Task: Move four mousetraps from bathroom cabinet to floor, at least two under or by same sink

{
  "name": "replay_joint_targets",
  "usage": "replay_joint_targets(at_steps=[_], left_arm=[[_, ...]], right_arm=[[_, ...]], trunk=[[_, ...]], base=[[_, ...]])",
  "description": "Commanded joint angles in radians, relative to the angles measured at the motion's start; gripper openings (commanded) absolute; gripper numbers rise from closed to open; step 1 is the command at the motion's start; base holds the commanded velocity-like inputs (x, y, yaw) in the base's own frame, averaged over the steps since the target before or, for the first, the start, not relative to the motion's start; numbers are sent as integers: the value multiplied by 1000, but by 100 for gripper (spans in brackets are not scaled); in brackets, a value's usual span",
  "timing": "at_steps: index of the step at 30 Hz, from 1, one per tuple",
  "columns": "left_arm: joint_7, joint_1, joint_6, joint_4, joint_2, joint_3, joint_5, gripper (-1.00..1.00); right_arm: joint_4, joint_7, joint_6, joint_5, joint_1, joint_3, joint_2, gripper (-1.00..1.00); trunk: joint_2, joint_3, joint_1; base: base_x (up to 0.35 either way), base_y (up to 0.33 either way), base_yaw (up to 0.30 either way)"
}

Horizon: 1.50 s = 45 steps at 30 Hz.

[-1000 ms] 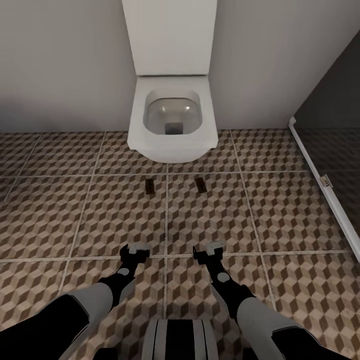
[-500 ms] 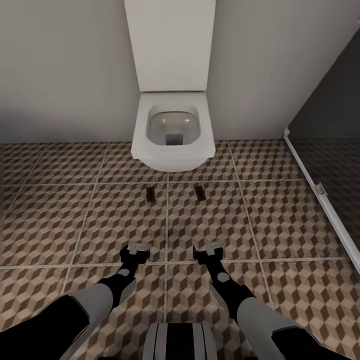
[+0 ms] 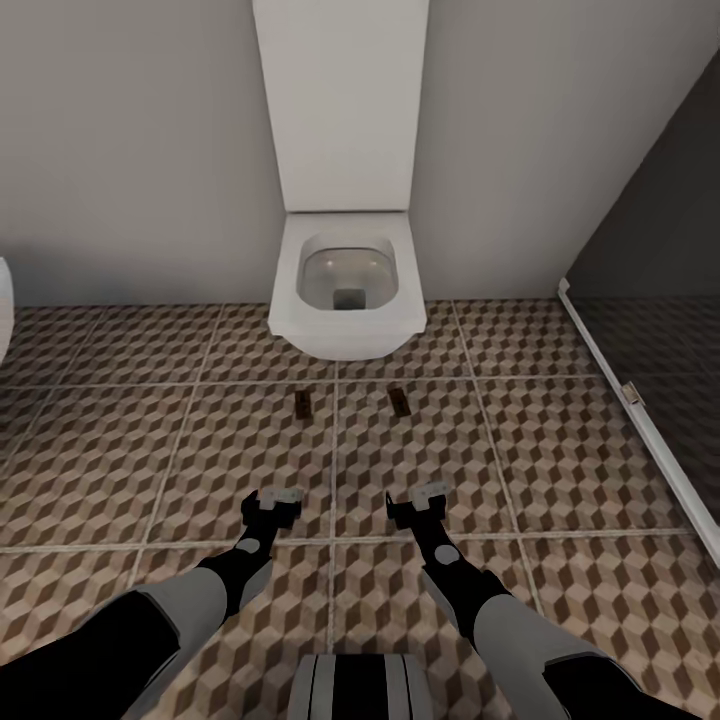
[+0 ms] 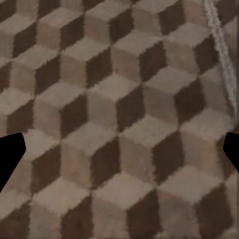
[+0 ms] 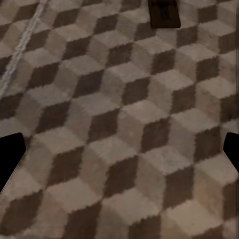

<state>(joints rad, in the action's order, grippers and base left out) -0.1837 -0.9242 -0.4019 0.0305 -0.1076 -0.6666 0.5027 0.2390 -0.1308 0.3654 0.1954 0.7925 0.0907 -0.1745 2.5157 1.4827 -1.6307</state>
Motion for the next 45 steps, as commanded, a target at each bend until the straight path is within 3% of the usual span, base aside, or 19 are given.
replay_joint_targets(at_steps=[1, 45], left_arm=[[-2, -1, -5, 3, -1, -8, 5, 100], [-2, 1, -5, 3, -1, -8, 5, 100]], right_arm=[[-1, -10, 0, 9, 1, 4, 0, 100], [-1, -10, 1, 9, 1, 4, 0, 100]], trunk=[[0, -3, 1], [-10, -174, 20]], base=[[0, 0, 0], [0, 0, 0]])
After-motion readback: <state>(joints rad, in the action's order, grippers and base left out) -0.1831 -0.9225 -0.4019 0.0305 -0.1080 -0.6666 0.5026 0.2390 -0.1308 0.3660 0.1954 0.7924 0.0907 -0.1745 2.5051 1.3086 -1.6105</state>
